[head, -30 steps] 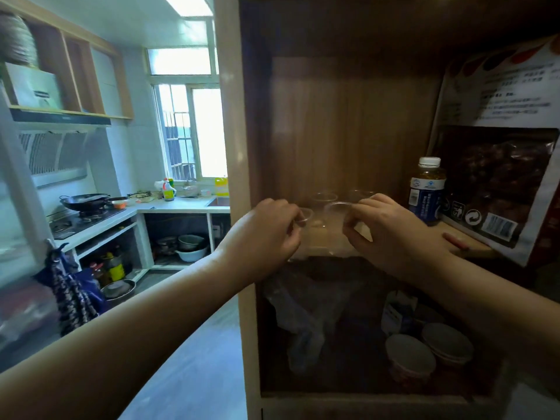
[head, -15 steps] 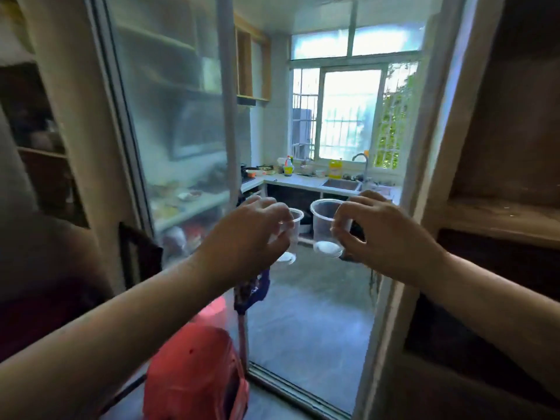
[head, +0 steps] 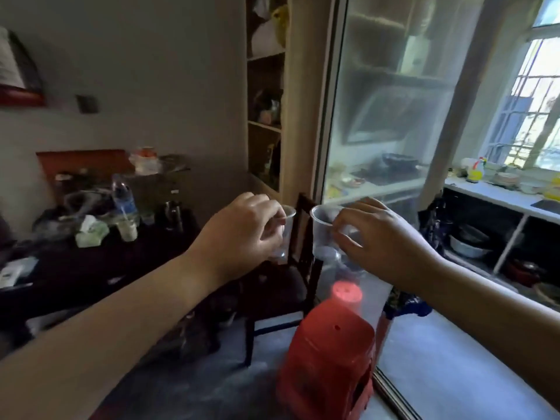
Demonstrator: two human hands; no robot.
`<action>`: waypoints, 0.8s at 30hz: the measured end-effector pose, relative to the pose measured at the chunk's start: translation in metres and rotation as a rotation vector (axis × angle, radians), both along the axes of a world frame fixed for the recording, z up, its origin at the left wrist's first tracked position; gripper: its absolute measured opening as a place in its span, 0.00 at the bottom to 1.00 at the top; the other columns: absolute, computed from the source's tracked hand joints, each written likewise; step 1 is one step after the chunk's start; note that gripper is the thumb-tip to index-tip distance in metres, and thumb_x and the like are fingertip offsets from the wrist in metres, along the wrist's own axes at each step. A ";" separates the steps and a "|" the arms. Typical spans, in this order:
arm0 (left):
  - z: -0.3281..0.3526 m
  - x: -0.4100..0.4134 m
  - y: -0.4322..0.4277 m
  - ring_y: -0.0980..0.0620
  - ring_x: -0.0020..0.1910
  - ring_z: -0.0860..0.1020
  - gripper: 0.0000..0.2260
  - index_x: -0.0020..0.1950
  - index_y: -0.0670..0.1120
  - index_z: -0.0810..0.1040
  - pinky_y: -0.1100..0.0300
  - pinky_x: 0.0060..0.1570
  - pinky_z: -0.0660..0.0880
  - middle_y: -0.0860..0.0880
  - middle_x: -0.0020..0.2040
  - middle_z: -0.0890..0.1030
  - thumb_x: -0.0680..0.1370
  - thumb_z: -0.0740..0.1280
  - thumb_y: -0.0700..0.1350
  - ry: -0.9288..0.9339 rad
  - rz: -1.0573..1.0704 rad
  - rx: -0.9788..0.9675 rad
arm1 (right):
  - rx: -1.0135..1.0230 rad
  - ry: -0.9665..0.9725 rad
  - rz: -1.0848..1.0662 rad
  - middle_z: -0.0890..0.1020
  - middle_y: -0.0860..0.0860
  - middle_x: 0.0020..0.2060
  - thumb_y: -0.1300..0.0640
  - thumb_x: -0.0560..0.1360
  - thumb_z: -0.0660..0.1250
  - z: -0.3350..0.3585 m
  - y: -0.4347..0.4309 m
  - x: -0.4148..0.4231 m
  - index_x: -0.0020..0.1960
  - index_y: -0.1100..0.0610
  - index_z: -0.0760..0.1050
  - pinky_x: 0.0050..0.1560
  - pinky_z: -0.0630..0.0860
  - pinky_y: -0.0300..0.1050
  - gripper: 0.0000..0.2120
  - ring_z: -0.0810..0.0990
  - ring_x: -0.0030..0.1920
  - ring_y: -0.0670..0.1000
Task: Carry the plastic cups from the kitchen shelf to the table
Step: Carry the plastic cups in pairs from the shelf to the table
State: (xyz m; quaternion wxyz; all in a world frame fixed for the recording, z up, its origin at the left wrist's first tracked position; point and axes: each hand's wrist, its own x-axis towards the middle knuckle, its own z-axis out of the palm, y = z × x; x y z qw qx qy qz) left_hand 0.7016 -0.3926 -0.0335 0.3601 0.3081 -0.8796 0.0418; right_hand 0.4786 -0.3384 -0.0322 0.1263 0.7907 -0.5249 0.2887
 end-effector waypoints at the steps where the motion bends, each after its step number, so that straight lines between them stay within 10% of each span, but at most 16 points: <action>1: -0.004 0.013 -0.008 0.58 0.40 0.68 0.02 0.45 0.48 0.76 0.66 0.37 0.66 0.57 0.38 0.72 0.75 0.64 0.45 0.002 0.033 0.007 | 0.008 -0.009 0.036 0.77 0.41 0.41 0.51 0.74 0.64 -0.002 -0.013 0.012 0.48 0.43 0.71 0.50 0.73 0.47 0.04 0.74 0.51 0.47; 9: -0.039 0.088 -0.093 0.59 0.42 0.68 0.03 0.45 0.48 0.76 0.66 0.39 0.67 0.56 0.39 0.74 0.76 0.63 0.45 -0.005 0.266 0.080 | 0.065 0.023 0.209 0.77 0.39 0.41 0.51 0.74 0.62 -0.034 -0.147 0.079 0.52 0.51 0.78 0.49 0.65 0.30 0.10 0.70 0.51 0.42; 24: -0.069 0.161 -0.306 0.58 0.41 0.70 0.03 0.43 0.49 0.78 0.66 0.38 0.67 0.55 0.37 0.75 0.75 0.65 0.45 -0.009 0.522 0.178 | 0.233 0.019 0.454 0.79 0.42 0.44 0.57 0.75 0.62 -0.073 -0.424 0.141 0.47 0.49 0.77 0.53 0.71 0.41 0.06 0.72 0.51 0.43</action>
